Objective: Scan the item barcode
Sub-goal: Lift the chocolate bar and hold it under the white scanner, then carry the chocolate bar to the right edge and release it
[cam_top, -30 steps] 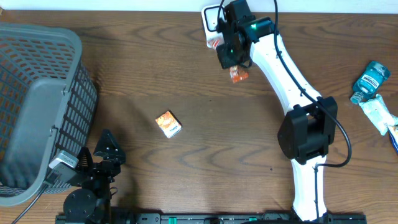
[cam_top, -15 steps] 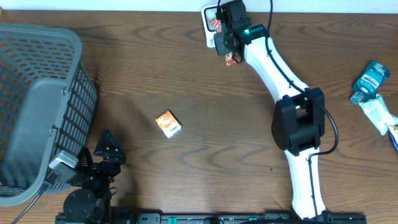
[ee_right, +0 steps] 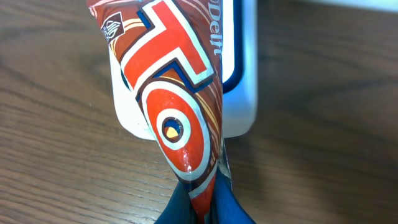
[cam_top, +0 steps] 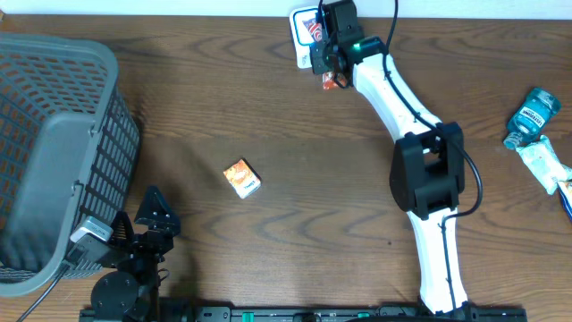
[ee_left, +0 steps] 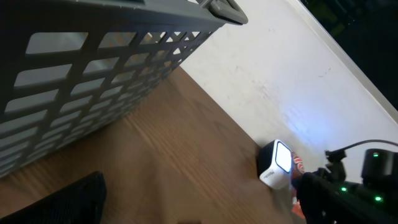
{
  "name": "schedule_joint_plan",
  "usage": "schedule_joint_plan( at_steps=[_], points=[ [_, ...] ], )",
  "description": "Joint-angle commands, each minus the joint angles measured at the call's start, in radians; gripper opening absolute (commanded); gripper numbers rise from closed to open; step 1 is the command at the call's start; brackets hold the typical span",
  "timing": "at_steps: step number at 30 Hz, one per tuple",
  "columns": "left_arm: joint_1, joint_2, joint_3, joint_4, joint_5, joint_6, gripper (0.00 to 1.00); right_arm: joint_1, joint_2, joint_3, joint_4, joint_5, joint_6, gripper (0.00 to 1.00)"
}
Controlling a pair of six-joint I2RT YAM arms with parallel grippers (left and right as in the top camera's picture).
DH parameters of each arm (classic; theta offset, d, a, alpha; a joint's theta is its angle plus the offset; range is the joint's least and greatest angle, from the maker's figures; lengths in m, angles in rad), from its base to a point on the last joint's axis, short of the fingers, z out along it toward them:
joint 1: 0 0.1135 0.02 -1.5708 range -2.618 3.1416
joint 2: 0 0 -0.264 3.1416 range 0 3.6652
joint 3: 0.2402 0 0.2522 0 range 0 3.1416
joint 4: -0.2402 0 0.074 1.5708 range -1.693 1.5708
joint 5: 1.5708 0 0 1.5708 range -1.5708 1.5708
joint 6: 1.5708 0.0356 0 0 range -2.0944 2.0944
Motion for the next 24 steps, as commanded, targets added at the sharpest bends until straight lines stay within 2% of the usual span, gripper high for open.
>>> schedule_joint_plan(
  at_steps=[1, 10, 14, 18, 24],
  points=[
    [-0.005, -0.006, -0.002, 0.002, -0.013, -0.005, 0.98, 0.000, 0.010, 0.006, 0.008, -0.029, 0.015, 0.01],
    [-0.005, -0.006, -0.002, 0.002, -0.013, -0.005, 0.98, -0.001, 0.015, 0.013, 0.014, 0.011, 0.045, 0.01],
    [-0.005, -0.006, -0.002, 0.002, -0.013, -0.005, 0.98, -0.003, 0.014, 0.082, -0.055, 0.055, 0.041, 0.01],
    [-0.005, -0.006, -0.002, 0.002, -0.013, -0.005, 0.98, -0.019, 0.014, 0.217, -0.230, 0.115, 0.036, 0.01],
    [-0.005, -0.006, -0.002, 0.002, -0.013, -0.005, 0.98, -0.090, 0.014, 0.425, -0.631, 0.261, 0.052, 0.01]
  ],
)
